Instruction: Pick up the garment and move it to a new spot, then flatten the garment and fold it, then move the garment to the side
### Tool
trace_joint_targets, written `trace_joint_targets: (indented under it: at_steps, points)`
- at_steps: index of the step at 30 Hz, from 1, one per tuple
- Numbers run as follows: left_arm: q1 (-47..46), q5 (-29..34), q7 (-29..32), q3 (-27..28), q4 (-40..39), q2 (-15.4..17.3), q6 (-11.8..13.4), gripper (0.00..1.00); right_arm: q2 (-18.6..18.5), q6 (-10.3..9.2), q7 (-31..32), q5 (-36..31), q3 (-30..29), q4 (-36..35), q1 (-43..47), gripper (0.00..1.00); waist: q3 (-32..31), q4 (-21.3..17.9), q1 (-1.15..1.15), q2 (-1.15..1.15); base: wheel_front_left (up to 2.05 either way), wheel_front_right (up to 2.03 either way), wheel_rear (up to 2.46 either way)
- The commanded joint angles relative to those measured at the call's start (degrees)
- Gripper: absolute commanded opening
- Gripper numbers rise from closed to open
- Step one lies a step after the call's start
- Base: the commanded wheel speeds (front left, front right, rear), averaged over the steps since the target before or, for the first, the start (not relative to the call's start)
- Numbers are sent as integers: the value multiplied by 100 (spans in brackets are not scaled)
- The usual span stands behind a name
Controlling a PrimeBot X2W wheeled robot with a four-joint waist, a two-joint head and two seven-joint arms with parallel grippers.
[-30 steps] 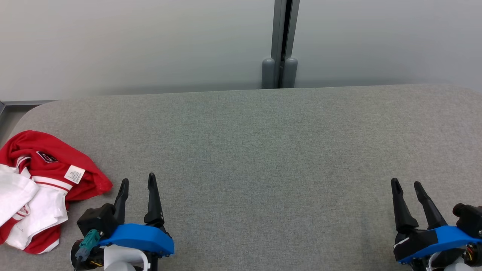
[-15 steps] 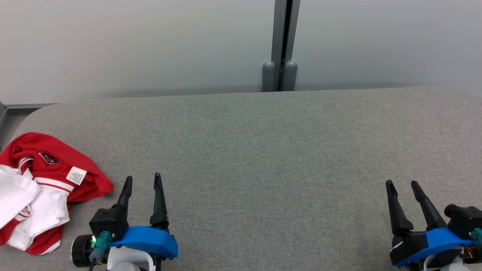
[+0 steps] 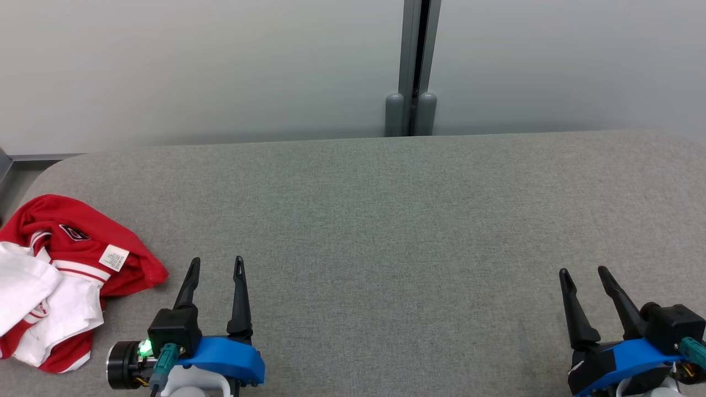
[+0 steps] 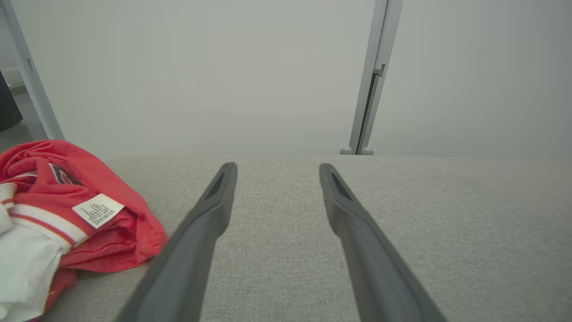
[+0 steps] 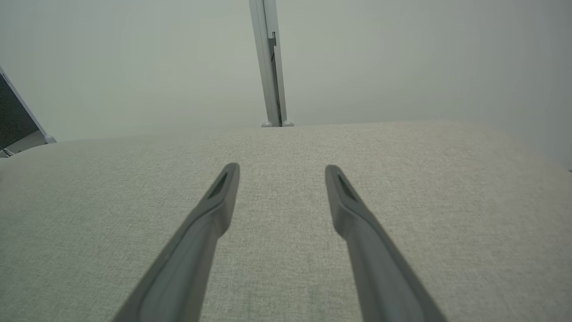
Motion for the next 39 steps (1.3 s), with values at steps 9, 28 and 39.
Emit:
trace_joint_targets:
  at_steps: [9,28,39]
  points:
    - [-27,279,-104,-68,125,18,81,100,-71,2,-105,-364,7,61,59,100,51,-27,0,0,0,0,0]
    - [-101,107,-103,-53,223,17,177,100,-47,2,-101,-311,-23,-122,7,100,227,157,0,0,0,0,0]
    - [27,-198,-98,-85,158,14,426,100,-301,2,-100,-142,445,-290,-215,100,693,1390,0,0,0,0,0]
